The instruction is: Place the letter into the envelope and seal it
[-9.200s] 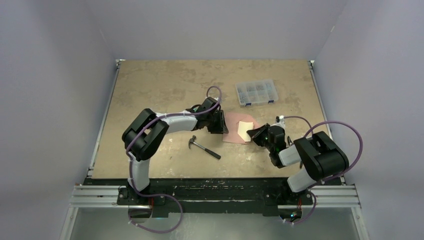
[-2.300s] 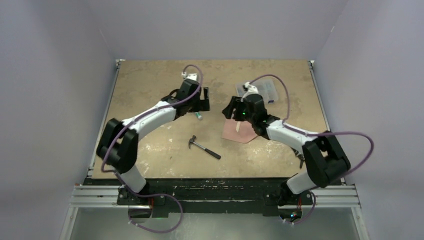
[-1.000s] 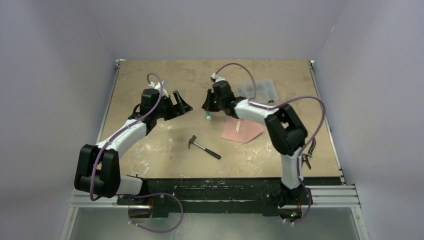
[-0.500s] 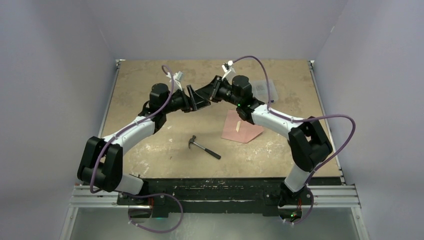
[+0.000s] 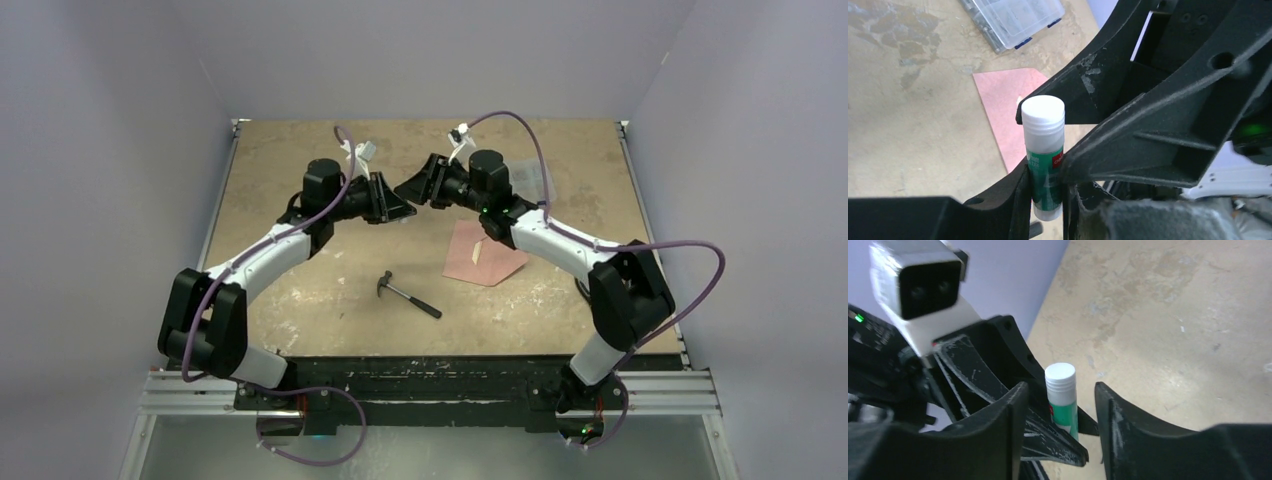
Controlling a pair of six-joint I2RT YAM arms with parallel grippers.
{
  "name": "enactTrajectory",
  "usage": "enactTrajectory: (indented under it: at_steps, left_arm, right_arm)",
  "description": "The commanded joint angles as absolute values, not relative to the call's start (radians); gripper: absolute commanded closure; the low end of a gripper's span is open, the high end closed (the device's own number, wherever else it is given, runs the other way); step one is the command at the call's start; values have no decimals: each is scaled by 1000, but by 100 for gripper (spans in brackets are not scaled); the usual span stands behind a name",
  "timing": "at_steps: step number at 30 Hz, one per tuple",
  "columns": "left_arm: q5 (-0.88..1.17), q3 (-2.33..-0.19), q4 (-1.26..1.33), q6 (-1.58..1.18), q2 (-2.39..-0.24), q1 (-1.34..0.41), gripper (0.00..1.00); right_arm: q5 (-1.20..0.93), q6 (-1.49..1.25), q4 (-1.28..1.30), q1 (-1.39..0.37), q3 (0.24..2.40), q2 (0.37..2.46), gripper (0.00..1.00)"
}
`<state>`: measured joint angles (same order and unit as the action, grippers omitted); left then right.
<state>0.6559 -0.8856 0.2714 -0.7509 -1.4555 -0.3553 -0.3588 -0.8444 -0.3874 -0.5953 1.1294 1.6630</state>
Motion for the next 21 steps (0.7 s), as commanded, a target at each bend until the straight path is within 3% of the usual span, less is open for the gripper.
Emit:
enactTrajectory:
  at_steps: [1,5,11,13,21]
  left_arm:
    - [698,-1053,-7,-323,-1458,-373,100]
    - [705,-1143,-171,-69,-1455,-387,100]
    - [792,-1223,-316,185,-1463,-387,100]
    - [783,-1237,-366,229,-1463,-387,100]
    - [789,-1226,-375,257,-1456,-387,100]
  right_arm:
    - [-317,-638,-163,-598,1235,1593,43]
    - [-333,-573,-73,-598,1276,1582,44]
    - [-368,-570,-53,-598,1280,1565,61]
    - [-370,-571,-45,-597,1280,1549,66]
    - [-362,-553,33,-592,1320,1520,71]
